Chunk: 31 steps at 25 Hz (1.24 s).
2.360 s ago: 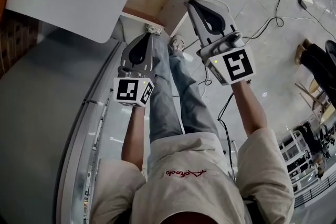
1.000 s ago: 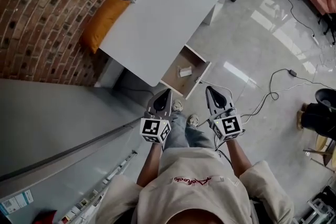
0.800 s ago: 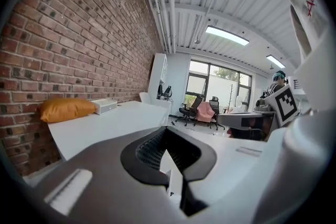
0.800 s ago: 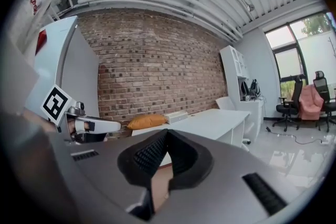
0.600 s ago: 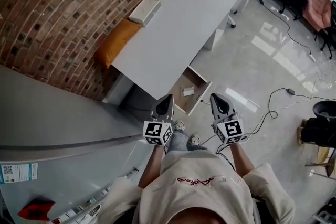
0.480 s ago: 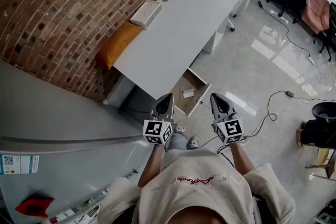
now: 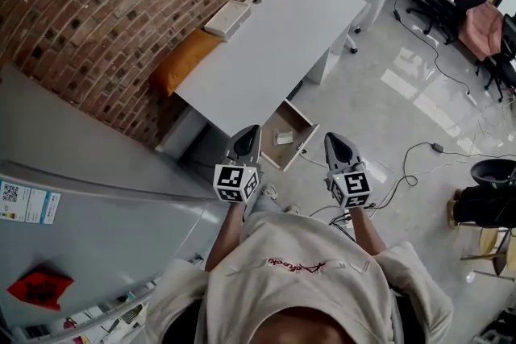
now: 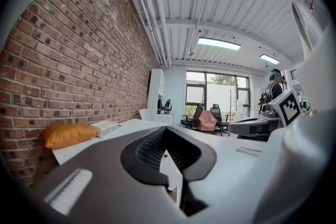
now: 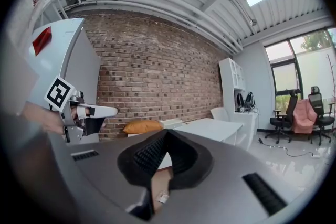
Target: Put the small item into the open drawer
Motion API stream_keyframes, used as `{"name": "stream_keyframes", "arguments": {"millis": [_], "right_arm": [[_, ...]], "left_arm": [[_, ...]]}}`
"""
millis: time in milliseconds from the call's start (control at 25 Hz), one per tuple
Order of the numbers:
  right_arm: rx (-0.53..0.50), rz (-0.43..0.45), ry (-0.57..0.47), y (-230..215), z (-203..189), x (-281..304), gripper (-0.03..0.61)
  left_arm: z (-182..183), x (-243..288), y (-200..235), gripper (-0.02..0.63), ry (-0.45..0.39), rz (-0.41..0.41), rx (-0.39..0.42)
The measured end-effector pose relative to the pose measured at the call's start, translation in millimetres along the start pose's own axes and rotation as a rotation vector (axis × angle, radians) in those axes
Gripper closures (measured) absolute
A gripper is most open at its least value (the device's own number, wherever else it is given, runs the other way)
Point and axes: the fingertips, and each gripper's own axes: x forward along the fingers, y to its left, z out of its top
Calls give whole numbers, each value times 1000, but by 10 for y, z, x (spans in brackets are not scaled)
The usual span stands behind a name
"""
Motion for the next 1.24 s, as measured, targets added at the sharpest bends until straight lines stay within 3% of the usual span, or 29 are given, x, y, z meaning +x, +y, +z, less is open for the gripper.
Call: {"name": "stream_keyframes", "arguments": {"millis": [520,1240], "right_arm": [[-18,-39,3,-77,23,-77,568],[-28,-42,31,-16,-45,-44,567]], "left_arm": [[48,-187,34,604,-33,39,-7],[-19,-334,77,604,-13,55,-10]]}}
